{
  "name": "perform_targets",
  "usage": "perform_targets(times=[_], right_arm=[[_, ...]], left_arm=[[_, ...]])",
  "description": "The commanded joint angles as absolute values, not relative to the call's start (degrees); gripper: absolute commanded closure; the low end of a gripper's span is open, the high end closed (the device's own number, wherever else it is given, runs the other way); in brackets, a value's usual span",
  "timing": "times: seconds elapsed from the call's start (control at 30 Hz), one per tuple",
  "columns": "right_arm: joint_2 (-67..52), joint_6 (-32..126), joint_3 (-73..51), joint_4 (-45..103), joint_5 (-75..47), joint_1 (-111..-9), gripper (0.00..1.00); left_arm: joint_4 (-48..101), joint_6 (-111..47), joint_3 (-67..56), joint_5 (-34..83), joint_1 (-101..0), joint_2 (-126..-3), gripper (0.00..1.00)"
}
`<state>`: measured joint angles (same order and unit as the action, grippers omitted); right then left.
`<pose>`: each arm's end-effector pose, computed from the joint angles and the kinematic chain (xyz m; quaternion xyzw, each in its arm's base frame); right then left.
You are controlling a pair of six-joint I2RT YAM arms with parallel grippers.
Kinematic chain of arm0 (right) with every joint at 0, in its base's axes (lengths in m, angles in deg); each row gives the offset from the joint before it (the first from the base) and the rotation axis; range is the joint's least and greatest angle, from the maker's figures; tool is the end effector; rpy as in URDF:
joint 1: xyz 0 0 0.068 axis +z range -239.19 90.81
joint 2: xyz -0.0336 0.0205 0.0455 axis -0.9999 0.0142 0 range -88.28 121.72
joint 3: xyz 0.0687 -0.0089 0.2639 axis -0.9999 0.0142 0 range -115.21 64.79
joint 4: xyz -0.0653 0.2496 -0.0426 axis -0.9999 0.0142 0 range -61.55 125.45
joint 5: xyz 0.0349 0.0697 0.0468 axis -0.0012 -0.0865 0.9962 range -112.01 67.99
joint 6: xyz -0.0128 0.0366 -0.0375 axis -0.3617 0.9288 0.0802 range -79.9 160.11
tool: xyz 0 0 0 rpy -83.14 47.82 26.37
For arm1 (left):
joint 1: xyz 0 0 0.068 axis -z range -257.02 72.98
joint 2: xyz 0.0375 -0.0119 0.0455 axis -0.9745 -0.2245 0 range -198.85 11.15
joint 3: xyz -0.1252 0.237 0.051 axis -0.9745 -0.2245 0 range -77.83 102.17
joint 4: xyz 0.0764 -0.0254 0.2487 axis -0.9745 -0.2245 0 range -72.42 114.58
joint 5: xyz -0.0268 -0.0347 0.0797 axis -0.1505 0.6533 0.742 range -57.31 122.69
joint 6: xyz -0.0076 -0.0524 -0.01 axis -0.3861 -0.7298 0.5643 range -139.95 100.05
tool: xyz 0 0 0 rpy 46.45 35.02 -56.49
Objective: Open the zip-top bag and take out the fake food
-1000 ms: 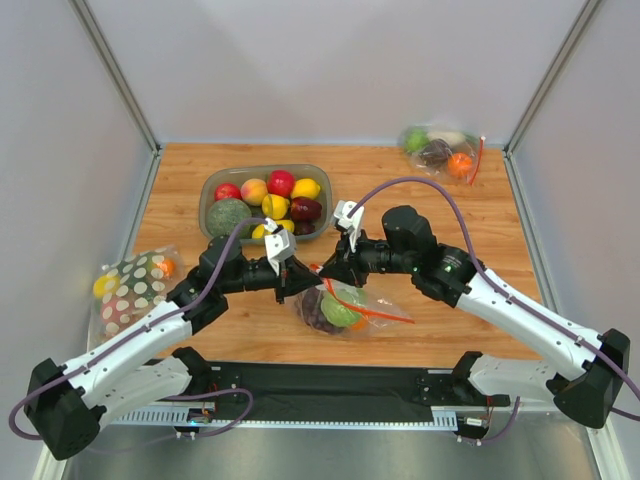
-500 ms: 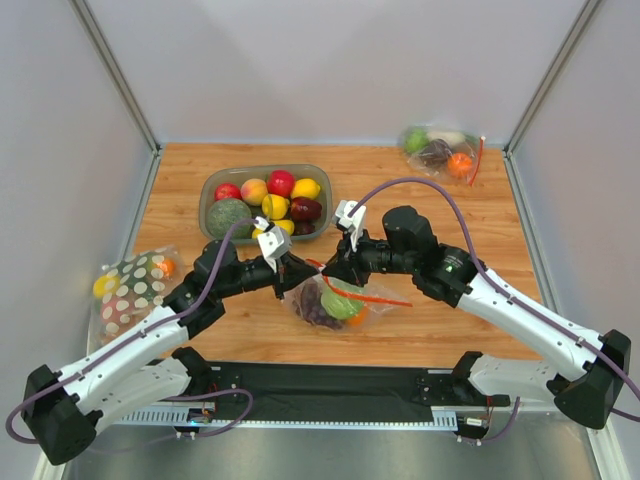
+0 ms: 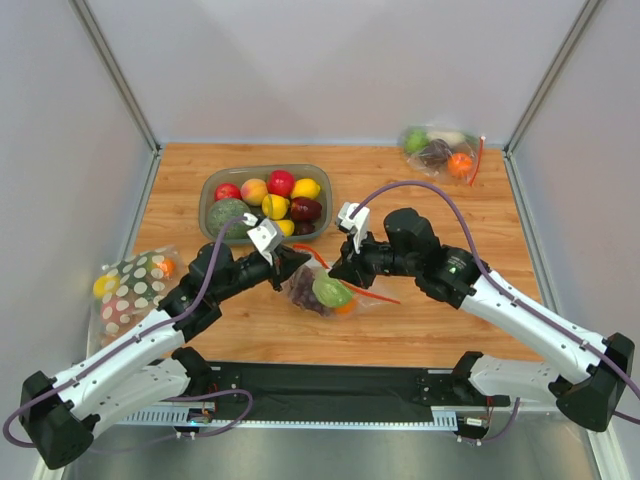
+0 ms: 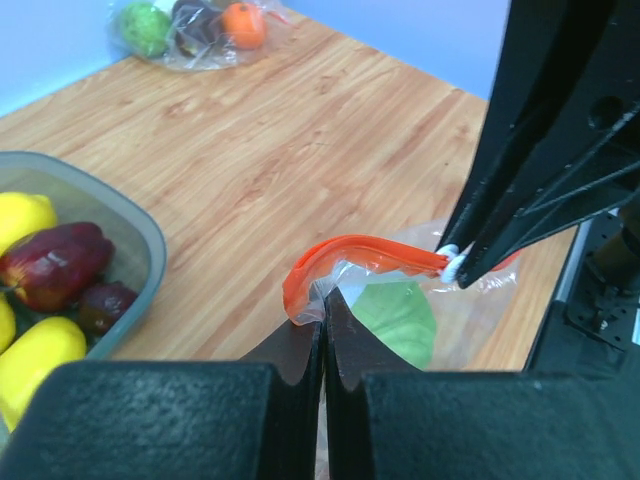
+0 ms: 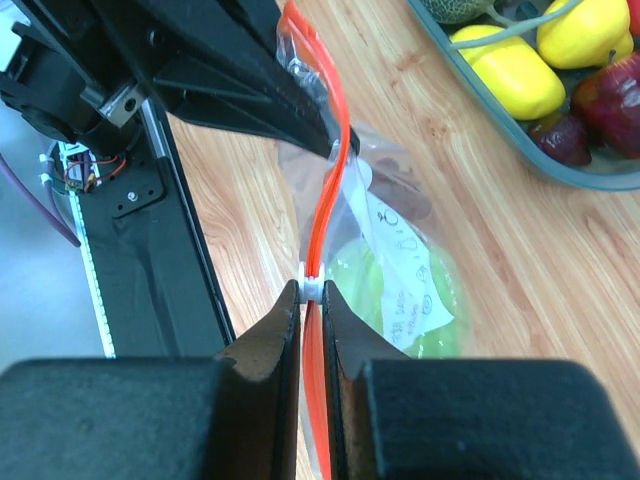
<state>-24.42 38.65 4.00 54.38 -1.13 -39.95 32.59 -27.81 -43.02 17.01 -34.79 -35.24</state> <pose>0.1507 0.1942 0.3454 -0.4459 0.7264 0.3449 0.3932 0.1401 -0.1402 0.3075 0.3026 0.6621 -0.3772 0.5725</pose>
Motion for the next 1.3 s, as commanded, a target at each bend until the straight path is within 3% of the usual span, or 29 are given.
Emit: perform_targets(times=[0.0, 1.27], right_arm=[[-26.58, 37.73, 3.62, 57.63, -1.18, -39.97, 1.0], [-32.55, 37.38, 7.49, 64.57, -5.14, -43.13, 1.0]], left_arm=[[33.73, -27.86, -42.23, 24.16, -36.33, -34.03, 1.0], [23.17, -38.76, -44.87, 35.94, -50.66, -31.04, 1.0]])
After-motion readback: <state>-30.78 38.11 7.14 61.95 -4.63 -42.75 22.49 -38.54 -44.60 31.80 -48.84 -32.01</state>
